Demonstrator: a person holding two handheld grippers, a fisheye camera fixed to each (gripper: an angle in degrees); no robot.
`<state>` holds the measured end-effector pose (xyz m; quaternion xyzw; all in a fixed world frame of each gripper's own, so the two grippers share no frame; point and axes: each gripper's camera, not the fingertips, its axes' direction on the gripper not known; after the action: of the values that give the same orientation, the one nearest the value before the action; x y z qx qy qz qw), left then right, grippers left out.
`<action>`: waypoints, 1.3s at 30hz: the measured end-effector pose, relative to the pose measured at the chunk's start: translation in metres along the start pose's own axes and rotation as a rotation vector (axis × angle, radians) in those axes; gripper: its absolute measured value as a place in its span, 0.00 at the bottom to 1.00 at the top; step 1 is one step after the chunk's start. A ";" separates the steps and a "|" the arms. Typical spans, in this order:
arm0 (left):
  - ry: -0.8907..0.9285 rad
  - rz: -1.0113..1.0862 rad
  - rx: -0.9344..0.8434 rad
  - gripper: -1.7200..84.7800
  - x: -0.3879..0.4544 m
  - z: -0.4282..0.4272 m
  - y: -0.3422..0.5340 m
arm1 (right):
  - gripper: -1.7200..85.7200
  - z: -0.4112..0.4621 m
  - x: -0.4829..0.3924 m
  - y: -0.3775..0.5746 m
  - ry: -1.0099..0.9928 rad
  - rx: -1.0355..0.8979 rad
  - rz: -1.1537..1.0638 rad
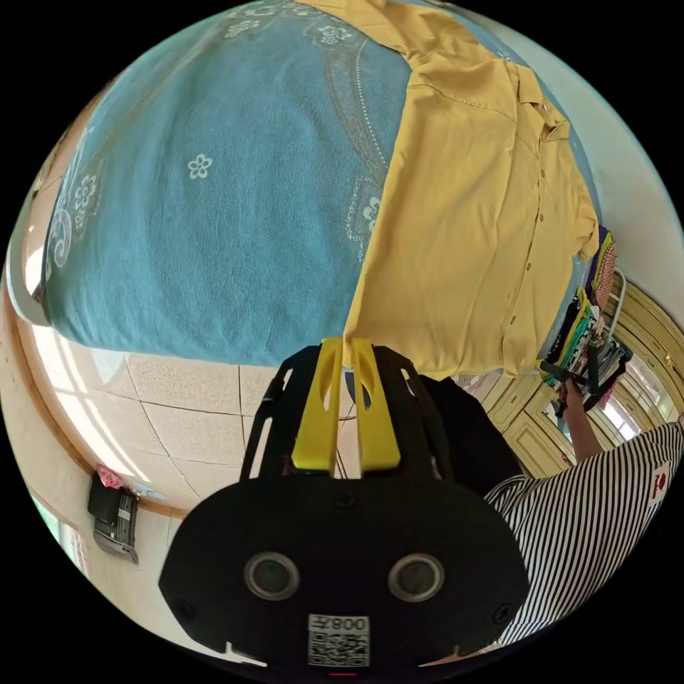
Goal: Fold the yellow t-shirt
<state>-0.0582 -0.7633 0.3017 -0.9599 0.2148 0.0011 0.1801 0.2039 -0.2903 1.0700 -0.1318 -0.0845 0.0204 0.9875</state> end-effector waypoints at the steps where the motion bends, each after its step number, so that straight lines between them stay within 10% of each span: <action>1: -0.023 -0.027 0.015 0.04 -0.002 -0.005 0.004 | 0.03 0.000 0.001 0.001 -0.001 0.000 0.005; 8: 0.067 -0.017 0.209 0.04 0.014 -0.038 0.013 | 0.04 -0.013 0.033 0.021 -0.084 0.084 0.143; 17: 0.357 0.431 0.227 0.07 0.149 -0.002 -0.069 | 0.08 -0.069 -0.148 -0.091 -0.184 0.358 -0.436; 26: 0.459 0.382 0.217 0.07 0.171 0.025 -0.086 | 0.10 -0.105 -0.277 -0.182 -0.155 0.537 -0.619; 39: 0.311 0.435 0.348 0.06 0.193 0.000 -0.136 | 0.08 -0.079 -0.401 -0.239 0.363 0.617 -0.782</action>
<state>0.1733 -0.7286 0.3329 -0.8350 0.4368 -0.1441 0.3022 -0.1728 -0.5659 0.9936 0.2046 0.0547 -0.3486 0.9130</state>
